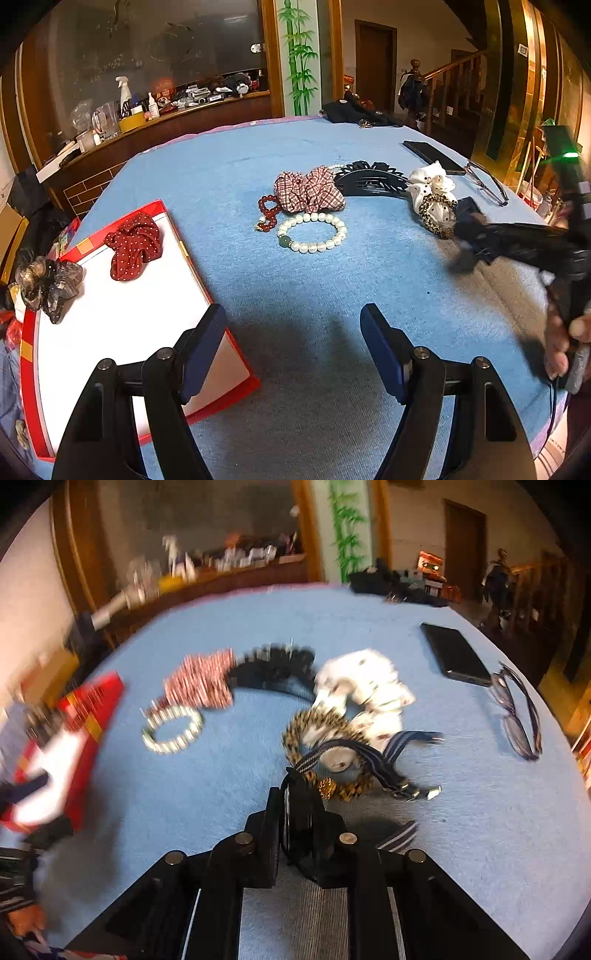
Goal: Organize jewelry
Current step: 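Grasp the leopard-print bangle with the left gripper while the right gripper grasps the striped watch strap, then lift the bangle with the left gripper while the right gripper lifts the blue-striped watch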
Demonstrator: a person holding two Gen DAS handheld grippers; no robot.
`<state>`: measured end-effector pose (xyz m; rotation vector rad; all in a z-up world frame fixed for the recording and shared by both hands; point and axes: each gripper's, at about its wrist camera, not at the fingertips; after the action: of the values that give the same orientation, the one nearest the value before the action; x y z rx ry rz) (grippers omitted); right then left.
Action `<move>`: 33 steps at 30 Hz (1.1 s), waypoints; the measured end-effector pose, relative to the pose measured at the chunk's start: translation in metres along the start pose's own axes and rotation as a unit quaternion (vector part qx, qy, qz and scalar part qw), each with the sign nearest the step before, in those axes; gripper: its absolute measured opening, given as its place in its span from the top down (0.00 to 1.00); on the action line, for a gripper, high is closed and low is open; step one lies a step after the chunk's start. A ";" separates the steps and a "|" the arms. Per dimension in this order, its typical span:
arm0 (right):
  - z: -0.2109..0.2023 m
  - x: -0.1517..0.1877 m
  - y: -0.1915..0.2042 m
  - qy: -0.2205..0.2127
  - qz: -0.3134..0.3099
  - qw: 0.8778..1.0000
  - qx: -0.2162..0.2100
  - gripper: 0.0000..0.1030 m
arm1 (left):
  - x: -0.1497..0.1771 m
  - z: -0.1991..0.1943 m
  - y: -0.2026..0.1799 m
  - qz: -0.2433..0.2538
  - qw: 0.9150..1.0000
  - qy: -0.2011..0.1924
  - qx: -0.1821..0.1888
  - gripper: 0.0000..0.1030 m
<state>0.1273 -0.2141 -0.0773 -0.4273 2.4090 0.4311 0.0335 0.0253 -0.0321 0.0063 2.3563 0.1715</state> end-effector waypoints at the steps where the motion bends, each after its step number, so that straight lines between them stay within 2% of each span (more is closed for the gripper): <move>1: -0.009 0.000 -0.005 -0.015 0.017 1.000 -0.013 0.86 | -0.003 0.002 0.000 -0.001 1.000 0.003 0.003 0.28; 4: -0.035 0.010 -0.024 -0.070 0.071 0.995 -0.028 0.86 | -0.015 0.009 -0.005 0.000 0.999 0.017 0.031 0.28; 7: -0.049 0.019 -0.037 -0.104 0.106 0.989 -0.021 0.86 | -0.035 0.018 -0.020 0.003 0.997 0.025 0.070 0.28; 9: -0.058 0.020 -0.037 -0.129 0.108 0.985 -0.025 0.86 | -0.052 0.027 -0.036 0.012 0.994 0.027 0.103 0.28; 11: -0.061 0.020 -0.033 -0.136 0.103 0.985 -0.012 0.86 | -0.067 0.038 -0.055 0.024 0.992 0.026 0.117 0.29; 12: -0.061 0.020 -0.031 -0.137 0.098 0.986 -0.012 0.86 | -0.073 0.044 -0.063 0.028 0.992 0.028 0.120 0.33; 13: -0.062 0.019 -0.030 -0.139 0.097 0.985 -0.016 0.86 | -0.078 0.051 -0.071 0.032 0.991 0.034 0.127 0.46; 14: -0.064 0.019 -0.031 -0.142 0.099 0.985 -0.018 0.86 | -0.084 0.059 -0.081 0.039 0.989 0.044 0.137 0.51; 15: -0.066 0.020 -0.034 -0.147 0.104 0.983 -0.024 0.86 | -0.088 0.068 -0.092 0.045 0.987 0.053 0.146 0.55; 17: -0.069 0.022 -0.040 -0.151 0.112 0.982 -0.036 0.85 | -0.091 0.076 -0.106 0.055 0.985 0.057 0.154 0.58; 23: -0.073 0.026 -0.053 -0.158 0.138 0.975 -0.069 0.84 | -0.097 0.103 -0.144 0.091 0.985 0.062 0.134 0.63; 27: -0.074 0.027 -0.056 -0.159 0.144 0.973 -0.087 0.83 | -0.099 0.118 -0.152 0.085 0.985 0.075 0.131 0.93; 33: -0.075 0.028 -0.057 -0.159 0.147 0.971 -0.098 0.83 | -0.076 0.082 -0.134 0.087 0.987 0.032 0.130 0.93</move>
<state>0.0898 -0.3010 -0.0514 -0.0724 2.1249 0.8103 0.1511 -0.1021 -0.0531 0.3390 2.4247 -0.0534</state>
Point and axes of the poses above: each gripper's, at about its wrist camera, not at the fingertips, and z roughly the way its jaws point, y to its left, x to its underside, and after that the axes turned 6 degrees about -x, right-handed
